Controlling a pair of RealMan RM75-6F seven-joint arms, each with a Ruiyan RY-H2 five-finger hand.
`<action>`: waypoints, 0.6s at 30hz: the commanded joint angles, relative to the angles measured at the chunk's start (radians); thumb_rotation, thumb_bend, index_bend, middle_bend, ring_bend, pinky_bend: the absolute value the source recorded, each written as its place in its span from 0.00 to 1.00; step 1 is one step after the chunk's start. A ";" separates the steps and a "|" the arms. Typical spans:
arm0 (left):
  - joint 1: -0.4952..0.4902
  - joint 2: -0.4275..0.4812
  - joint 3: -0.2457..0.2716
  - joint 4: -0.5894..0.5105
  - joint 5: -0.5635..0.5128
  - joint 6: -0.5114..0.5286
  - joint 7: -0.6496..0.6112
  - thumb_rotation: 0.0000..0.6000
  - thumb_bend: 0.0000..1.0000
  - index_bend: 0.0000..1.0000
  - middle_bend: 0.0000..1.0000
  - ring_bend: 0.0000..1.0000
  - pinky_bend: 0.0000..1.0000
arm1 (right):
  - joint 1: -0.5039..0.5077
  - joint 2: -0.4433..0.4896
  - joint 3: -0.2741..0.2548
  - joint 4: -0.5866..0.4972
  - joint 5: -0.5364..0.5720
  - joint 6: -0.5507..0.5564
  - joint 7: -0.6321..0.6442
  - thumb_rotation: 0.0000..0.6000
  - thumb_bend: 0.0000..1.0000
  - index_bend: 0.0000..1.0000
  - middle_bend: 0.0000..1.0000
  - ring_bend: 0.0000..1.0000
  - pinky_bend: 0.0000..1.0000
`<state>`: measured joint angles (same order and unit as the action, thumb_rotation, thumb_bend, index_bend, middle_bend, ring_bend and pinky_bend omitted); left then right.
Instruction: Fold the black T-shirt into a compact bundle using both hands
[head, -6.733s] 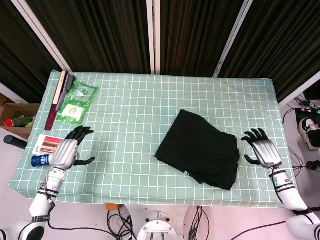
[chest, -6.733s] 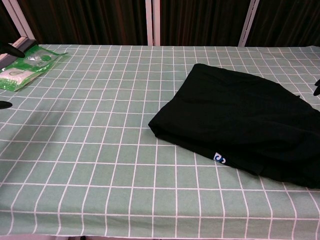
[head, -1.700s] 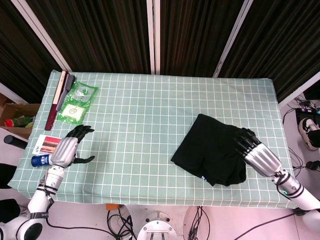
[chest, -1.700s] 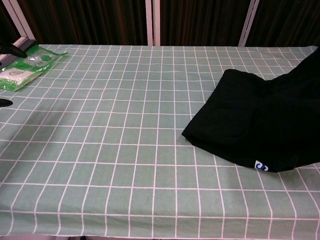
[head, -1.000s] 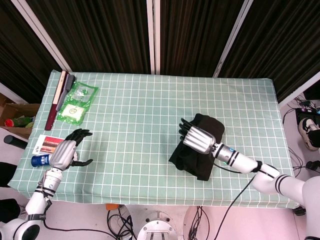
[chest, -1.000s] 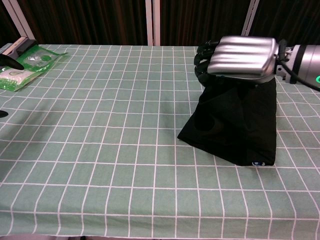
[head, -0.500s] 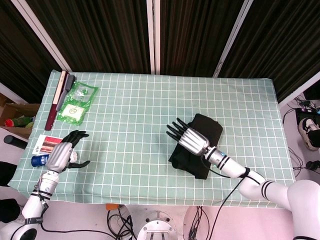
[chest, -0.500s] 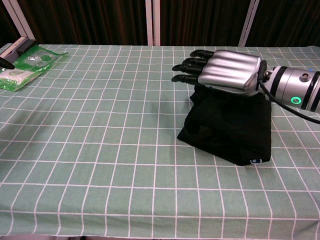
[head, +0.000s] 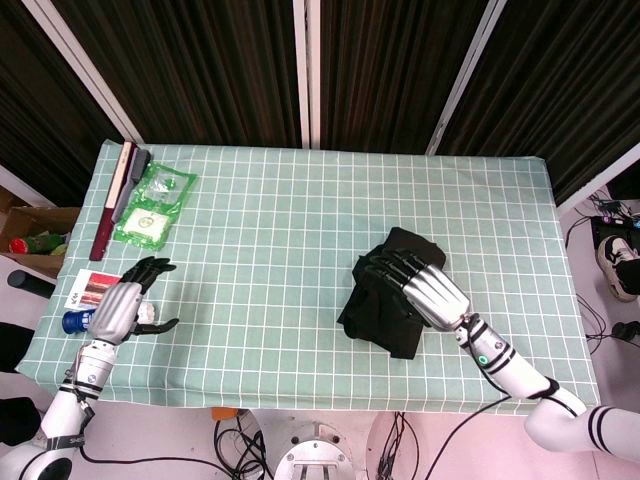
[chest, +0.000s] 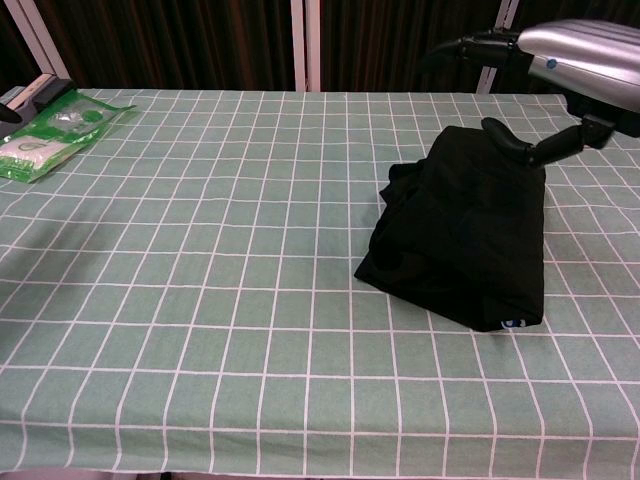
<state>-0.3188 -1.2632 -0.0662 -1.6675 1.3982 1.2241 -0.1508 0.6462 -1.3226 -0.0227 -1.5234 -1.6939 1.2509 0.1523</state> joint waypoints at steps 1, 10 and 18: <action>-0.005 -0.006 0.000 -0.004 0.001 -0.007 0.007 1.00 0.14 0.20 0.12 0.06 0.15 | -0.068 0.031 -0.114 -0.086 0.023 -0.045 0.443 1.00 0.77 0.26 0.21 0.11 0.25; -0.006 -0.007 0.001 -0.014 -0.008 -0.013 0.023 1.00 0.14 0.20 0.12 0.06 0.15 | -0.065 -0.137 -0.166 0.073 -0.031 -0.104 0.749 1.00 0.77 0.26 0.22 0.11 0.25; -0.001 -0.012 0.005 -0.002 -0.014 -0.016 0.014 1.00 0.14 0.20 0.12 0.06 0.15 | -0.051 -0.238 -0.164 0.192 -0.027 -0.147 0.862 1.00 0.78 0.26 0.22 0.11 0.24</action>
<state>-0.3207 -1.2754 -0.0609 -1.6702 1.3843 1.2077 -0.1366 0.5930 -1.5431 -0.1819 -1.3530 -1.7159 1.1081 0.9968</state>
